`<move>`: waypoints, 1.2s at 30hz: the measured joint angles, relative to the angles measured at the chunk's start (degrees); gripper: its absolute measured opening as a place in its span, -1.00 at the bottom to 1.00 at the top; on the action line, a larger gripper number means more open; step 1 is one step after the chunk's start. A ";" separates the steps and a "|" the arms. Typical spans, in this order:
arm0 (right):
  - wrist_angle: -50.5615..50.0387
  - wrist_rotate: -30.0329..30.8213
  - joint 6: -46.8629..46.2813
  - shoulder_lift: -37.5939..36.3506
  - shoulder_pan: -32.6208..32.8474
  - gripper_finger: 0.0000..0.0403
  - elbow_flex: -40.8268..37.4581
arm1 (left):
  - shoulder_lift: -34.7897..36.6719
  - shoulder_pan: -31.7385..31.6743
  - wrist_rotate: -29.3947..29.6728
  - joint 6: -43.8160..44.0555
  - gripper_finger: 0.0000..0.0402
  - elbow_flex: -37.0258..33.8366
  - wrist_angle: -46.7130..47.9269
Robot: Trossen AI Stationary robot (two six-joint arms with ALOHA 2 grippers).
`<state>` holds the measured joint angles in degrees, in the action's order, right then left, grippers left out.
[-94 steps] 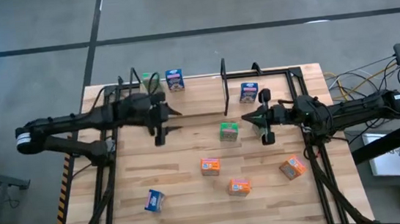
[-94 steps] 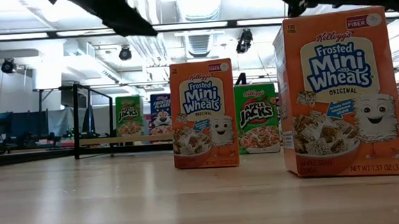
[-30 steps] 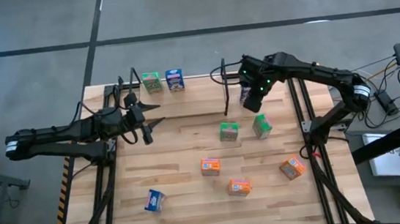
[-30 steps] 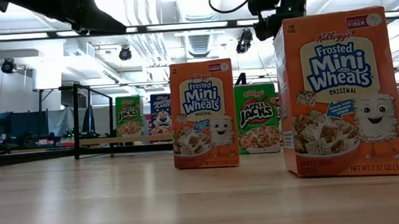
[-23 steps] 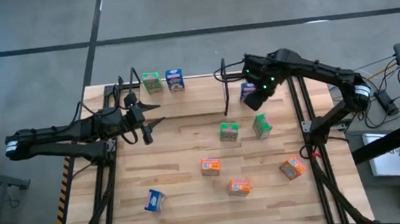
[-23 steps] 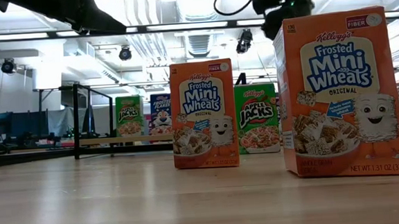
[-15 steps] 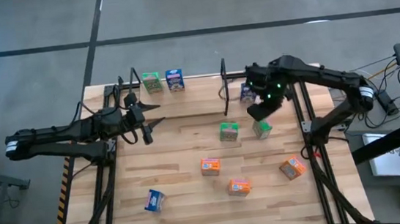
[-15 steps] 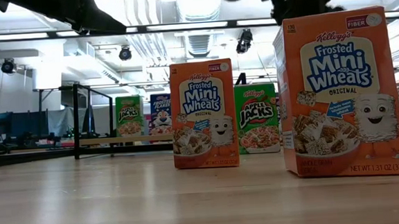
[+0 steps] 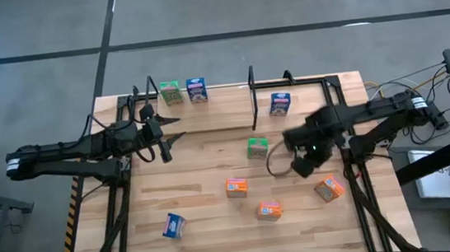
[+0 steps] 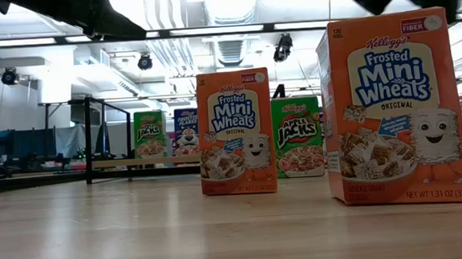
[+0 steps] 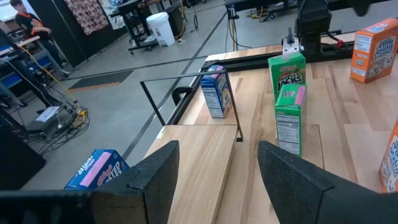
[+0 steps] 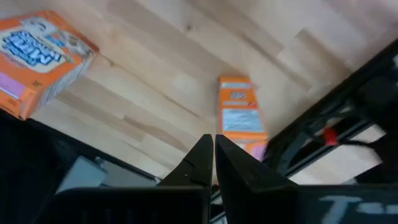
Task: Stack cereal on shelf
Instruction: Put the top right orange cereal box on the shelf
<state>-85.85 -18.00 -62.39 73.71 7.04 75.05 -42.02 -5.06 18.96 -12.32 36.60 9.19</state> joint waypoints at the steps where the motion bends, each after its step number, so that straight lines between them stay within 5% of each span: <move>1: 0.67 0.00 -2.11 -0.30 1.75 -0.95 -0.56 | 0.00 0.00 0.00 0.00 0.00 0.00 0.00; 6: 0.84 0.02 -12.79 -1.07 9.02 -0.79 -1.23 | -0.02 0.00 0.00 -0.22 0.00 0.00 -0.11; 11: 0.75 2.15 -20.96 -1.20 15.05 -0.42 -1.24 | -0.02 0.00 -0.02 -0.56 0.00 0.00 -0.20; 23: 1.41 7.54 -25.60 -1.22 23.57 0.33 -7.03 | -0.02 -0.02 -0.01 -0.68 0.00 0.00 -0.26; 36: 8.60 7.59 -23.08 -1.28 24.60 0.38 -17.16 | -0.02 -0.01 0.00 -0.70 0.00 0.00 -0.33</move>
<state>-77.25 -10.41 -85.47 72.42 31.64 57.89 -42.04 -5.07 18.96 -13.02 36.60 8.86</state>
